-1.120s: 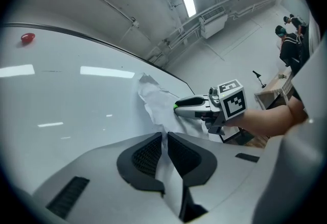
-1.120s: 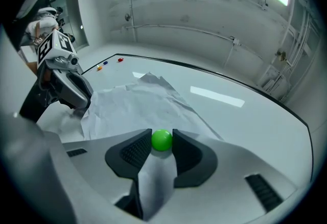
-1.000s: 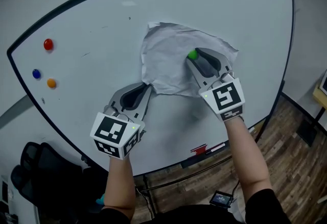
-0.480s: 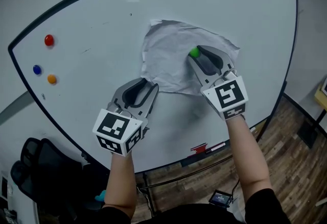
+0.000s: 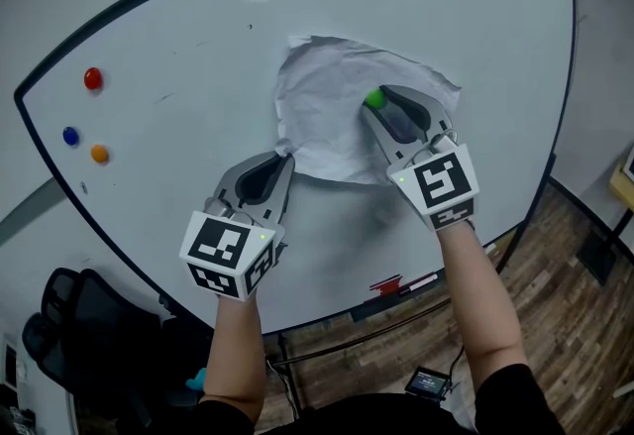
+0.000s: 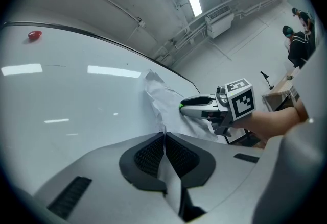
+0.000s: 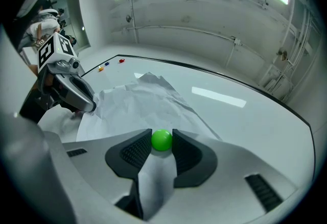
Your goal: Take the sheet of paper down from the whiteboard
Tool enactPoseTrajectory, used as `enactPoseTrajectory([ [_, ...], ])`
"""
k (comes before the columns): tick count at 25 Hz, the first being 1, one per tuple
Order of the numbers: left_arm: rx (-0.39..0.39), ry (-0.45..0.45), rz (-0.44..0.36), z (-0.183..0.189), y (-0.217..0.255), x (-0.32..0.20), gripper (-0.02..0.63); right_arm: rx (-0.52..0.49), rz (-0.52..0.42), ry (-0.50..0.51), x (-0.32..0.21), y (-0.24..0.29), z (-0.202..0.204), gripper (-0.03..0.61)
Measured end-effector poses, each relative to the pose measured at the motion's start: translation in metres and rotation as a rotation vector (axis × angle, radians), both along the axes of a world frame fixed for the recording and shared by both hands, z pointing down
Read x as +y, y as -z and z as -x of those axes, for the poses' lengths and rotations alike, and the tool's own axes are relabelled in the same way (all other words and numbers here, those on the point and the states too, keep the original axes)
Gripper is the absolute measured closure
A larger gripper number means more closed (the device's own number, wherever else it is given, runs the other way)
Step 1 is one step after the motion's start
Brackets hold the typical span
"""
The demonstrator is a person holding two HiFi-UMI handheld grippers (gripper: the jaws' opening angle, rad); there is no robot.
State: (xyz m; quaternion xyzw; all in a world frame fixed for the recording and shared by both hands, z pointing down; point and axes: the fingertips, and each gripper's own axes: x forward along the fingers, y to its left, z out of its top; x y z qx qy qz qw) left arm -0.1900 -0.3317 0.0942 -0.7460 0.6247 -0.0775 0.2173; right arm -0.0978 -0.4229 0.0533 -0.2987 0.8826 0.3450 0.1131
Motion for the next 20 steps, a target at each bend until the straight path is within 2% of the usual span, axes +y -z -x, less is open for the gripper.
enactPoseTrajectory([
  [9,0.002,-0.001,-0.004,-0.001,-0.001,0.003,0.595,-0.023,0.006,0.016,0.006,0.003,-0.003,0.448],
  [20,-0.016,0.000,0.061,-0.006,-0.023,0.000,0.597,-0.107,-0.045,-0.006,0.018,0.032,-0.038,0.448],
])
